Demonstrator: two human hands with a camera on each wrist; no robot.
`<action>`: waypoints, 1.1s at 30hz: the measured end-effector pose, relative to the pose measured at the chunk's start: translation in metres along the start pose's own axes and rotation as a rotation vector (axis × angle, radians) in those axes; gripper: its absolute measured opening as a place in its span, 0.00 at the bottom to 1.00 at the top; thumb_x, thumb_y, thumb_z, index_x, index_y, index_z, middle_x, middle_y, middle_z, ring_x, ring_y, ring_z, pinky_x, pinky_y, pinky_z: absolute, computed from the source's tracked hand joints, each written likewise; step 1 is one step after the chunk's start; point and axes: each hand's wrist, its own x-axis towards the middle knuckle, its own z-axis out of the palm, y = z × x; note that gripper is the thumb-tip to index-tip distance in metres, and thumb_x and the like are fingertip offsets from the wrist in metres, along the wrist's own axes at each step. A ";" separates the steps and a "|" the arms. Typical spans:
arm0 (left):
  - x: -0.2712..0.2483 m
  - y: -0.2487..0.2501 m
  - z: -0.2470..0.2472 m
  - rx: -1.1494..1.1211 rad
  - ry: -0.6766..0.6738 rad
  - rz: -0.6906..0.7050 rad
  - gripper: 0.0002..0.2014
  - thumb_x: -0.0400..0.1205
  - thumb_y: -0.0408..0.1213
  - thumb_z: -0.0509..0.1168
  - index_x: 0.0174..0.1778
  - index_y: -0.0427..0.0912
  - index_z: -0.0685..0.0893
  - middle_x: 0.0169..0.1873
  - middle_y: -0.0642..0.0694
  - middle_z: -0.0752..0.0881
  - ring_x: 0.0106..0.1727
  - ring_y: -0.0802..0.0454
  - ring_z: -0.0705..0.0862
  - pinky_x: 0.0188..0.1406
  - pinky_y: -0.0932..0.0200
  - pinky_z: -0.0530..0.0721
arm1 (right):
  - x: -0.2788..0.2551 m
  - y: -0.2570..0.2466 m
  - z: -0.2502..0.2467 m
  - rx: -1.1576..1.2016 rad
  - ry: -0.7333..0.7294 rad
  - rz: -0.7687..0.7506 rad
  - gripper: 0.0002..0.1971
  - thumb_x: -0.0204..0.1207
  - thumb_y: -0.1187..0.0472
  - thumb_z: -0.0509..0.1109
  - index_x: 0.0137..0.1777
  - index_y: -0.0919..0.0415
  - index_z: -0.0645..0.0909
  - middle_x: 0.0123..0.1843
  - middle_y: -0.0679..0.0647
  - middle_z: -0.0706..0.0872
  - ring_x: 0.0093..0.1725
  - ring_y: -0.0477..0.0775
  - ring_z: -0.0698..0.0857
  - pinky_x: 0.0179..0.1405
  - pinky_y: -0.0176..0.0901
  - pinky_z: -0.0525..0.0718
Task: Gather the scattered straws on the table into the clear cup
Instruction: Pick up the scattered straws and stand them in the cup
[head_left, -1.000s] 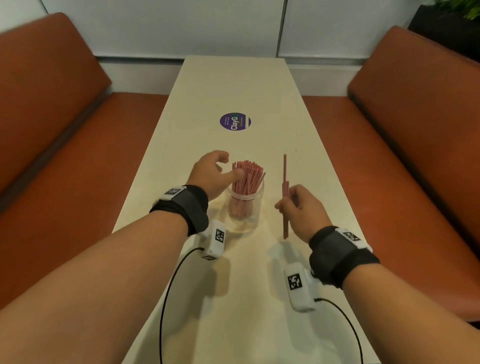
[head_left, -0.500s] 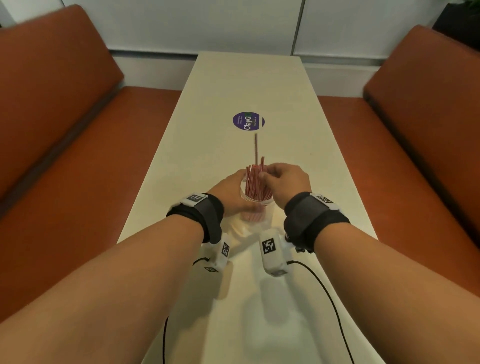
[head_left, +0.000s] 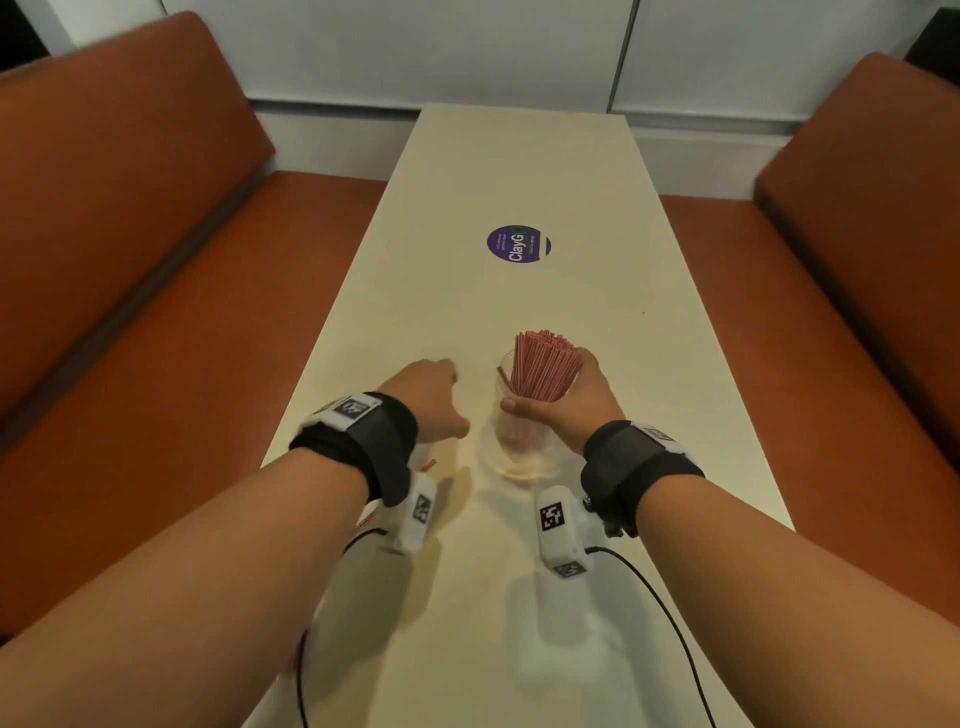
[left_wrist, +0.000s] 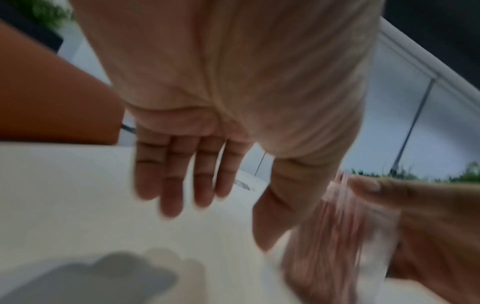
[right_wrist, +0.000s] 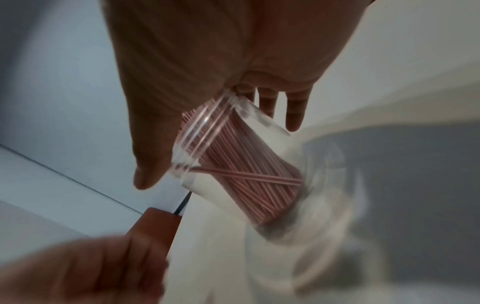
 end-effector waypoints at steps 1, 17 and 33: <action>-0.008 -0.011 0.001 0.098 -0.031 -0.055 0.27 0.73 0.47 0.74 0.65 0.40 0.79 0.56 0.44 0.84 0.54 0.45 0.83 0.51 0.55 0.83 | 0.000 0.001 0.001 -0.011 -0.023 -0.007 0.49 0.51 0.48 0.88 0.71 0.58 0.69 0.62 0.49 0.81 0.63 0.50 0.80 0.59 0.40 0.76; -0.033 -0.014 0.064 0.344 -0.148 0.042 0.12 0.85 0.32 0.55 0.61 0.35 0.79 0.59 0.38 0.80 0.58 0.40 0.83 0.50 0.54 0.77 | 0.000 0.007 0.003 -0.028 -0.011 0.017 0.48 0.56 0.48 0.86 0.74 0.54 0.66 0.70 0.52 0.80 0.69 0.55 0.79 0.65 0.47 0.76; 0.008 0.062 -0.030 -0.431 0.374 0.353 0.10 0.82 0.36 0.64 0.56 0.43 0.86 0.47 0.51 0.86 0.50 0.53 0.84 0.53 0.62 0.81 | -0.001 0.011 0.002 -0.015 0.008 0.035 0.49 0.52 0.46 0.87 0.73 0.50 0.68 0.66 0.48 0.82 0.63 0.53 0.81 0.58 0.42 0.77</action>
